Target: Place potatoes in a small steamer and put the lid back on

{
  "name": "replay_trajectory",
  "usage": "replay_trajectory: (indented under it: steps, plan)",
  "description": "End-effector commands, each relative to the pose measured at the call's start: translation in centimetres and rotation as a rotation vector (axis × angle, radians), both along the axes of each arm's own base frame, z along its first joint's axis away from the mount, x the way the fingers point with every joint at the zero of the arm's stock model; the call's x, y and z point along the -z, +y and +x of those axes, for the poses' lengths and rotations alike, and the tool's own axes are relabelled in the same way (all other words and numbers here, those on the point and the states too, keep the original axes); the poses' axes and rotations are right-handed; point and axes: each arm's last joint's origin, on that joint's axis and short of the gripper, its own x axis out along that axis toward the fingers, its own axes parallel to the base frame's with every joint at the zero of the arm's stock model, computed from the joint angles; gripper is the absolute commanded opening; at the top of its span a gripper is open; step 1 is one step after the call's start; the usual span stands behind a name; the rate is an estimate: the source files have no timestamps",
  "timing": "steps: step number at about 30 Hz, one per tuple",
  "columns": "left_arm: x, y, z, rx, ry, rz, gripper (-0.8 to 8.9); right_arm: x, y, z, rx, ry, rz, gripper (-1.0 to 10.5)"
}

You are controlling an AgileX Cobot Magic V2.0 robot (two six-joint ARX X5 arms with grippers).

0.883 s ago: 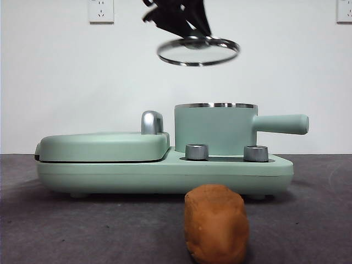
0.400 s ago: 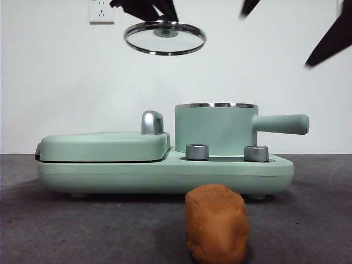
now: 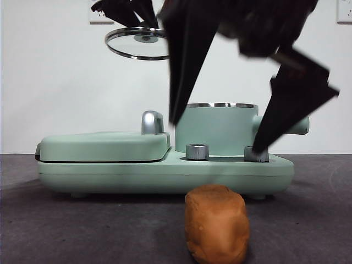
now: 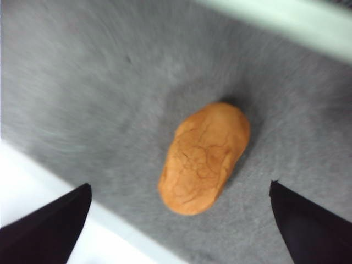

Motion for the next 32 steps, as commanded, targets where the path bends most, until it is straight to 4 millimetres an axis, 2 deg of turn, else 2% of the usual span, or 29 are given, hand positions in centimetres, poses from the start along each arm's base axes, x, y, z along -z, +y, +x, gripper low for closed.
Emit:
replay_trajectory:
  steps: [1,11,19,22,25,27,29,32]
  plan:
    - [-1.8,0.9,-0.3,-0.013,-0.061,-0.026,0.89,1.2,1.3,0.3,0.002,0.018,-0.048,5.1]
    - [-1.7,3.6,0.6,-0.084,-0.049,-0.021,0.57,5.3,3.0,1.1,-0.021,0.132,-0.133,5.0]
    - [-1.7,5.0,1.0,-0.129,-0.042,-0.033,0.57,5.7,3.7,1.6,-0.02,0.099,-0.098,1.5]
    - [-1.7,5.4,1.1,-0.141,-0.041,-0.036,0.57,5.7,3.6,1.6,-0.023,0.101,-0.1,1.1]
    - [-1.7,5.8,1.2,-0.153,-0.041,-0.036,0.57,5.1,3.6,1.8,-0.035,0.107,-0.103,1.1]
    - [-1.7,6.1,1.3,-0.161,-0.041,-0.036,0.57,4.0,3.5,2.4,-0.057,0.107,-0.112,1.1]
    - [-1.7,6.4,1.4,-0.167,-0.04,-0.035,0.57,2.5,3.4,3.1,-0.076,0.098,-0.12,1.1]
    - [-1.7,6.7,1.5,-0.177,-0.04,-0.035,0.57,-0.9,2.9,4.8,-0.09,0.065,-0.111,1.1]
